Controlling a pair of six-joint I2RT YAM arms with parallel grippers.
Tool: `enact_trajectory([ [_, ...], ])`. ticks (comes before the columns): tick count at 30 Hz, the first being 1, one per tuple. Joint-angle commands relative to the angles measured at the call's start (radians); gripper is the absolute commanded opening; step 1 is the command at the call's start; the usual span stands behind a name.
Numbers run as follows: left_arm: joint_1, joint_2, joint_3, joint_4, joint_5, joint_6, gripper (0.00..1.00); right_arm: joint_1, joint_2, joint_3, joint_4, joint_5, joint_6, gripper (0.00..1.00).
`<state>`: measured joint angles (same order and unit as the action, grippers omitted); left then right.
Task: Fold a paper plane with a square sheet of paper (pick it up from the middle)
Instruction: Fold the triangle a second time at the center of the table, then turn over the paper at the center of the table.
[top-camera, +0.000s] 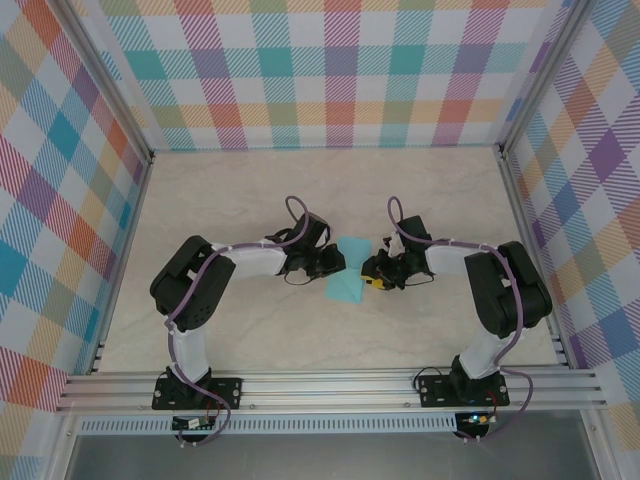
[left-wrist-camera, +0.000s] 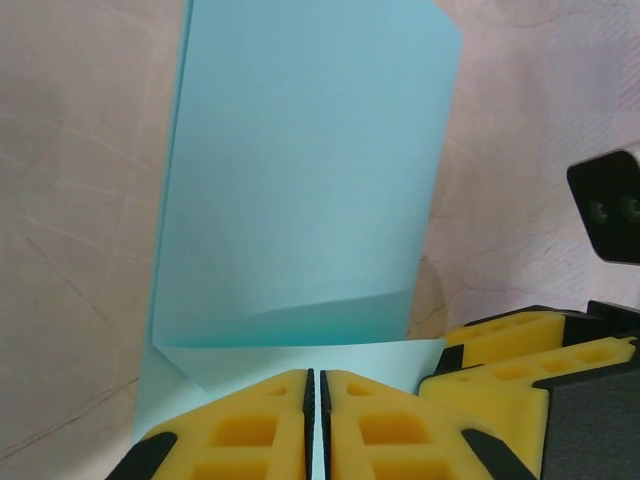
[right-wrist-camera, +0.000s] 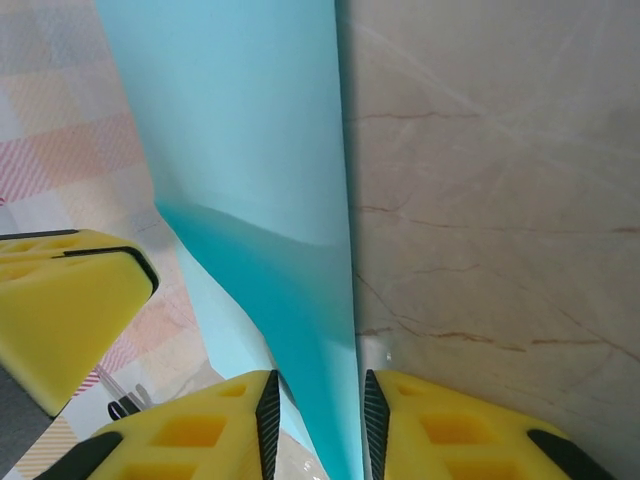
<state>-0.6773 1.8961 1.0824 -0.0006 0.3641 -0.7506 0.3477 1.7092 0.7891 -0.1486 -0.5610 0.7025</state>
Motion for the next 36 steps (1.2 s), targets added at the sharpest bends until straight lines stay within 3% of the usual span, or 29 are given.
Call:
enact_trajectory([
  [1,0.010,-0.004,0.009,-0.035,-0.012,0.023,0.12,0.005,-0.015,-0.001,-0.008,-0.014,-0.008,0.32],
  [16,0.012,0.080,0.039,-0.150,-0.067,0.044,0.06,0.006,0.036,0.016,0.017,-0.051,-0.008,0.32],
  [36,0.012,0.070,0.023,-0.146,-0.055,0.033,0.05,0.007,0.043,0.008,0.081,-0.106,0.022,0.30],
])
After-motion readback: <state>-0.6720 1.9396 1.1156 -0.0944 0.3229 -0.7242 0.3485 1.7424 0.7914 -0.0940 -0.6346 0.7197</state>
